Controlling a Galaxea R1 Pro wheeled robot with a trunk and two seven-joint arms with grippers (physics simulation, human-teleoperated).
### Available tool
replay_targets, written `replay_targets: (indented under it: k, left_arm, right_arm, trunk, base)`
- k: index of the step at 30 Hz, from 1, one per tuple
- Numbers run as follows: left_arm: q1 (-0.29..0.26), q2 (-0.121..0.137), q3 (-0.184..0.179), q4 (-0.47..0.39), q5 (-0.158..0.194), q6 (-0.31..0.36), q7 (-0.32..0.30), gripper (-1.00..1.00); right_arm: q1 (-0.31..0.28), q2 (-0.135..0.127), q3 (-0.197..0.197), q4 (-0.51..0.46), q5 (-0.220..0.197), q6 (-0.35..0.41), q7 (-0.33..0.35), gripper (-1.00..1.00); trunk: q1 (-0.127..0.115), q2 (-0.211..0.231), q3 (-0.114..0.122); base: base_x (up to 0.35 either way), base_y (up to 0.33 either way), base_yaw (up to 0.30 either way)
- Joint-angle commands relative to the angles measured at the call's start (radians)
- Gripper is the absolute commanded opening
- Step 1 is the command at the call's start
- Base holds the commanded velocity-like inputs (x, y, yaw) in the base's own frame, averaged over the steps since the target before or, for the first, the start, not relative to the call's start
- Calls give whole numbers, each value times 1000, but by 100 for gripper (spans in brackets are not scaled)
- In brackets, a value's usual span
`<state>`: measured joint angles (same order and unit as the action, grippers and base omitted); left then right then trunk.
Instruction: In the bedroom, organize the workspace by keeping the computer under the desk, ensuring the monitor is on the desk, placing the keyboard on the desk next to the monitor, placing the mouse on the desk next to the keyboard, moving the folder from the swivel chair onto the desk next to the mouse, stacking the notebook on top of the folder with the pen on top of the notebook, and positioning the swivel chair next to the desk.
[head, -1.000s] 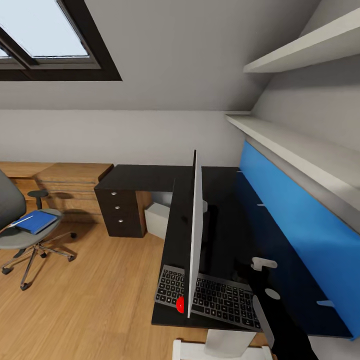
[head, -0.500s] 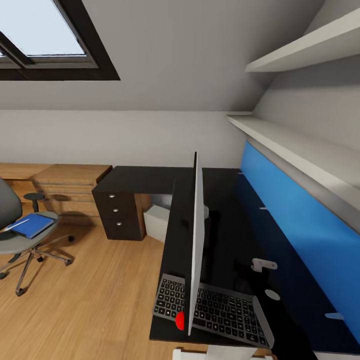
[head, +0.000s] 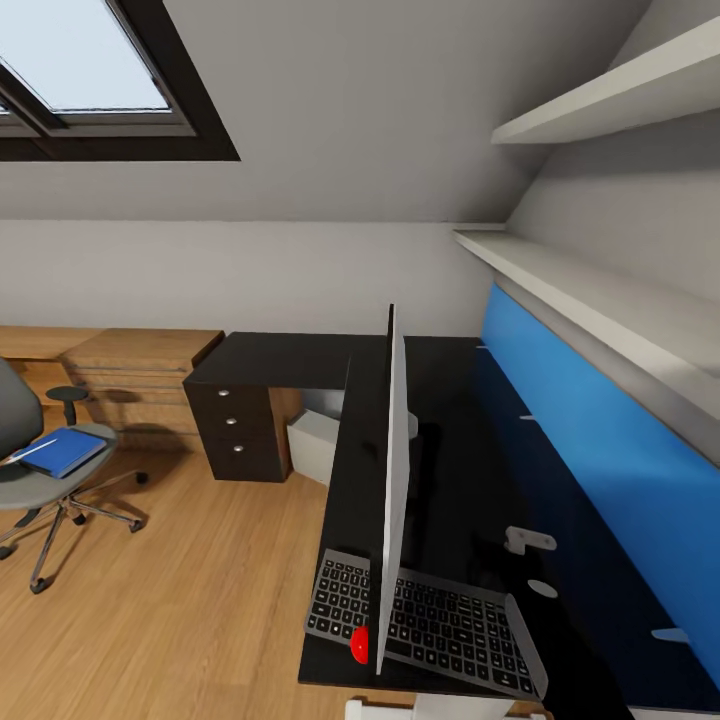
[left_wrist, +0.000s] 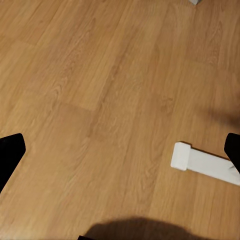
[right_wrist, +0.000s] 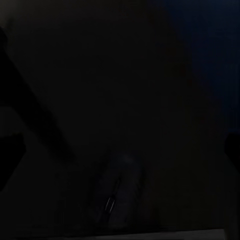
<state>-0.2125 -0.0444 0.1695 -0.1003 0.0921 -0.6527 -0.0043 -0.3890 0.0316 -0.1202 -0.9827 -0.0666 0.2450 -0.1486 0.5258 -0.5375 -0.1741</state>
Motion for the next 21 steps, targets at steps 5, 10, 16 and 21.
replay_targets:
  k: [5, 10, 16, 21]
  left_arm:
    - [-1, 0, -4, 1, 9, -3, 0, 100]
    - [-1, 0, -4, 1, 9, -4, 0, 100]
    - [-1, 0, -4, 1, 9, -4, 0, 100]
    - [-1, 0, -3, 1, 9, -3, 0, 100]
  right_arm:
    - [-1, 1, -1, -1, -7, 23, -14, 100]
    - [-1, 2, -1, -1, -7, 33, -27, 100]
    - [-1, 1, -1, -1, -7, 59, -30, 100]
    - [-1, 1, -1, -1, -7, 78, -31, 100]
  trunk:
    - [0, -2, -2]
    - [0, -2, -2]
    - [0, -2, -2]
    - [0, -2, -2]
  base:
    - [1, 0, 0]
    - [0, 0, 0]
    - [5, 0, 0]
    - [111, 0, 0]
